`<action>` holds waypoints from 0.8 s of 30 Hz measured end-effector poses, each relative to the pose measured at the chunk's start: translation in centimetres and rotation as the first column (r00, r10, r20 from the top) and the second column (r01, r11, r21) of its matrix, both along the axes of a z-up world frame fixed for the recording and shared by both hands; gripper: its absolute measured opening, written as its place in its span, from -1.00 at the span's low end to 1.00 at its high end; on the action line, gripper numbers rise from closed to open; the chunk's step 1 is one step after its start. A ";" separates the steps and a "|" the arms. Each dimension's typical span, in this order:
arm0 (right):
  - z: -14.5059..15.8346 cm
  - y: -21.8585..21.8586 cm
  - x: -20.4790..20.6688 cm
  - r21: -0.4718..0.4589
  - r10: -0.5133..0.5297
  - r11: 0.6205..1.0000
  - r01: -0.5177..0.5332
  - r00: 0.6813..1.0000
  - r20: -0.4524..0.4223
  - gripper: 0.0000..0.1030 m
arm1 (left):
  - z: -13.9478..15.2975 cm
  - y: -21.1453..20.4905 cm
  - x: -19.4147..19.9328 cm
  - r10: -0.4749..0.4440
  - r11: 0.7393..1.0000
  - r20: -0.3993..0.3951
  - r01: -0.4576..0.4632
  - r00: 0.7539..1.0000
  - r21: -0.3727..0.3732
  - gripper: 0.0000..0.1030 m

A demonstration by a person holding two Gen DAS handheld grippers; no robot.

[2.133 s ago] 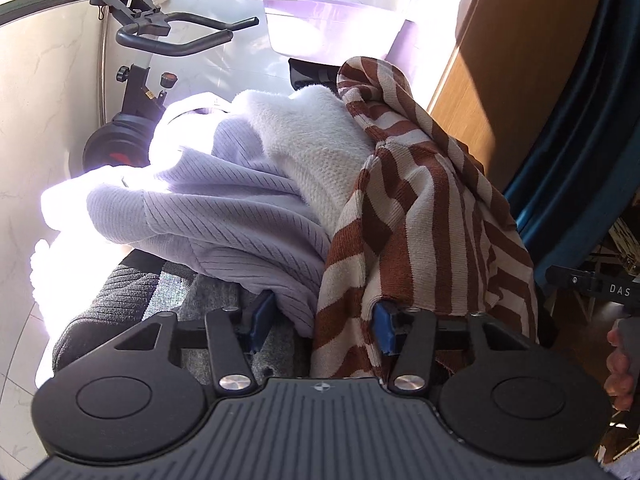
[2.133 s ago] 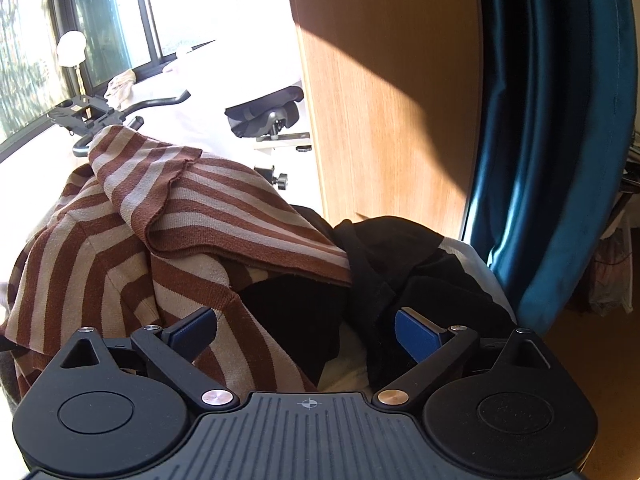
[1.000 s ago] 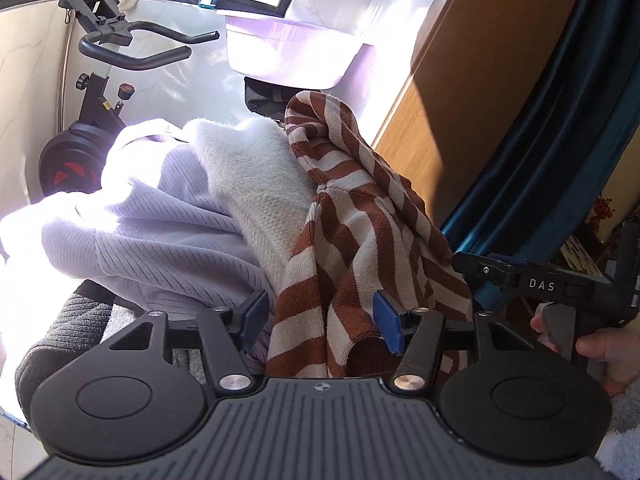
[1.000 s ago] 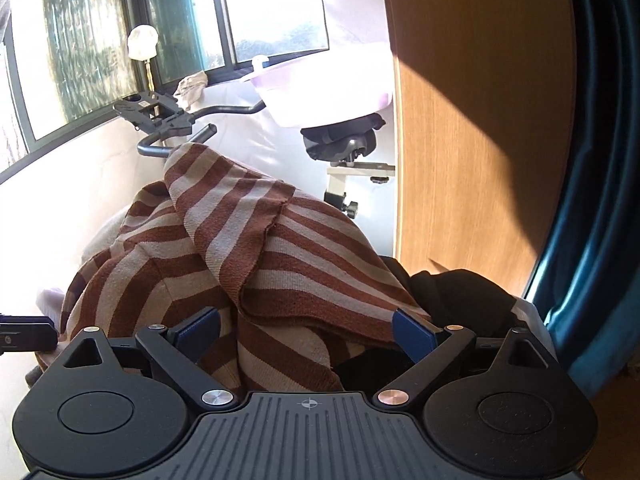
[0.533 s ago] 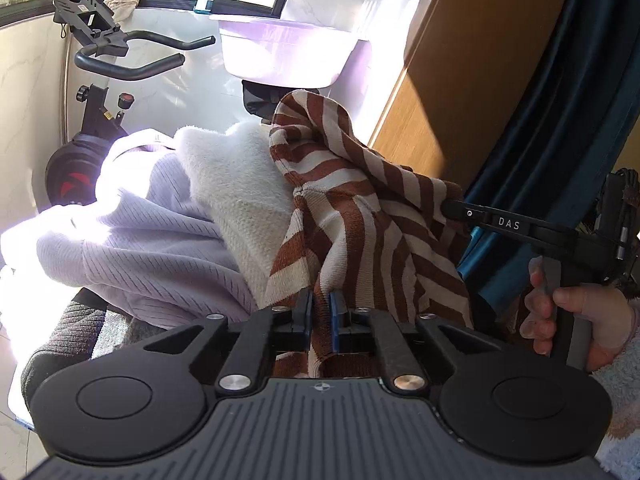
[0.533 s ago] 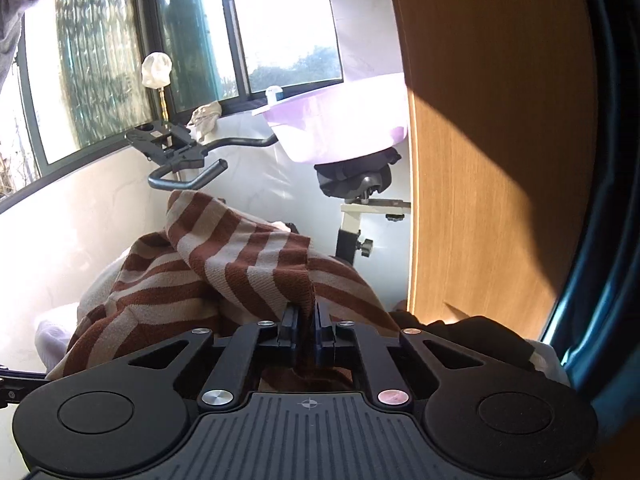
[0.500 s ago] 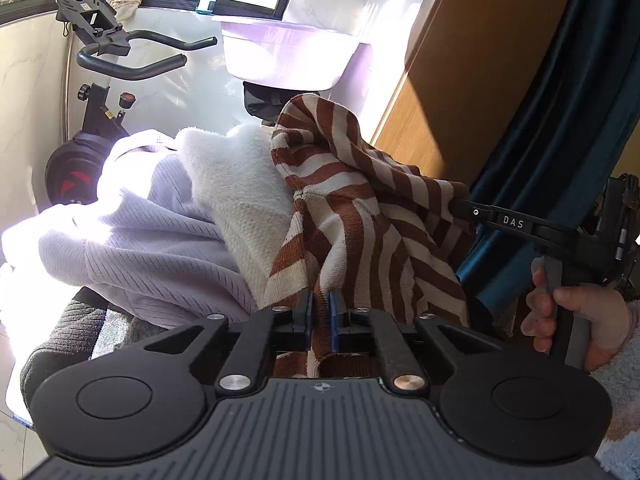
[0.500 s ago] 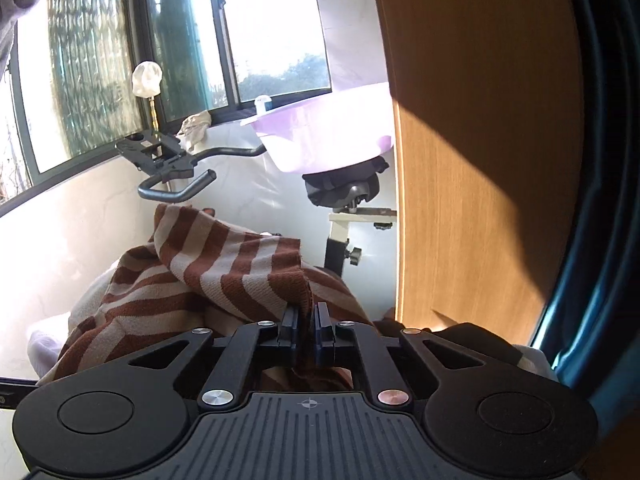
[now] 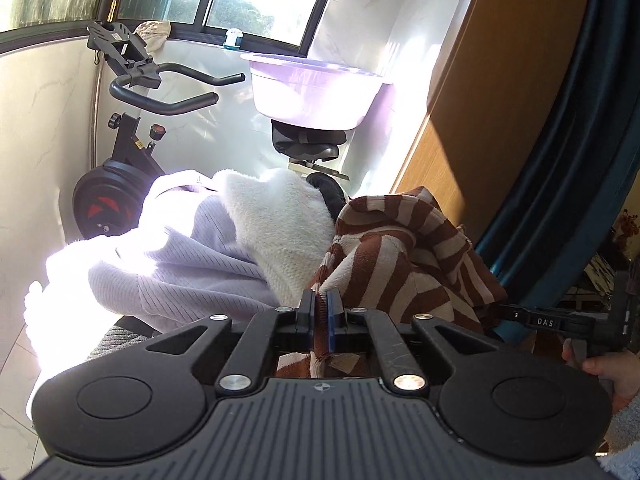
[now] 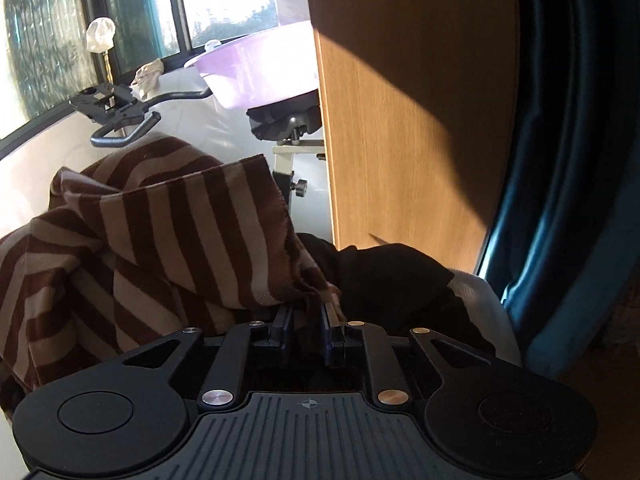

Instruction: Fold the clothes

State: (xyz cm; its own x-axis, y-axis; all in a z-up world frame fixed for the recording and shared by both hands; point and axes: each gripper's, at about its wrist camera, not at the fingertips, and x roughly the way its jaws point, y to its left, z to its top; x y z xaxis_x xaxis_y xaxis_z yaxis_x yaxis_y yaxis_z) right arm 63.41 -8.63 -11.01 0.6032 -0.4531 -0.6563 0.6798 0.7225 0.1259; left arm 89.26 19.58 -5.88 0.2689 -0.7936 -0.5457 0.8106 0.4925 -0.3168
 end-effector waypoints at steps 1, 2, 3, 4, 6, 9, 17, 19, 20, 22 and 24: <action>-0.2 0.9 0.0 -0.009 0.030 0.999 -0.031 1.000 -0.007 -0.35 | 0.1 0.0 0.2 0.005 1.000 -0.003 -0.006 1.000 -0.003 -0.88; -0.5 2.4 -0.1 -0.021 0.073 0.997 -0.074 0.997 -0.013 -0.16 | 0.1 -0.1 0.4 0.011 1.000 -0.006 -0.011 1.000 -0.005 -0.88; -0.6 3.6 0.0 -0.027 0.109 0.994 -0.110 0.994 -0.018 0.05 | 0.1 -0.2 0.5 0.012 1.000 -0.007 -0.012 1.000 -0.004 -0.88; -0.9 4.3 0.0 -0.031 0.139 0.990 -0.139 0.990 -0.022 0.15 | 0.1 -0.3 0.6 0.013 1.000 -0.005 -0.013 1.000 -0.002 -0.88; -1.5 6.8 0.5 -0.033 0.244 0.969 -0.246 0.969 -0.042 0.52 | -0.1 -0.6 0.6 0.002 1.000 0.001 -0.002 1.000 0.003 -0.88; -2.8 10.8 1.5 -0.106 0.366 0.918 -0.383 0.918 -0.151 0.65 | -0.5 -1.0 0.1 -0.010 1.000 0.024 0.010 1.000 0.020 -0.88; -5.7 14.8 4.2 -0.269 0.353 0.859 -0.436 0.884 -0.307 0.17 | -0.7 -0.5 0.5 0.006 1.000 0.015 -0.006 1.000 0.007 -0.88; -4.0 13.7 3.7 -0.259 0.341 0.881 -0.396 0.911 -0.231 -0.30 | -0.4 0.1 0.7 0.023 1.000 0.002 -0.023 1.000 -0.013 -0.88; -3.0 12.9 2.9 -0.238 0.344 0.895 -0.378 0.923 -0.171 -0.61 | -0.2 0.6 0.8 0.028 0.999 -0.004 -0.028 1.000 -0.022 -0.88; -1.0 11.3 1.9 -0.203 0.326 0.921 -0.333 0.943 -0.071 -0.88 | 0.2 1.4 0.9 0.041 0.999 -0.004 -0.041 0.999 -0.034 -0.88; 0.9 9.7 0.6 -0.188 0.275 0.946 -0.264 0.961 0.039 -0.88 | 0.5 2.5 0.9 0.064 0.997 0.006 -0.063 0.998 -0.046 -0.89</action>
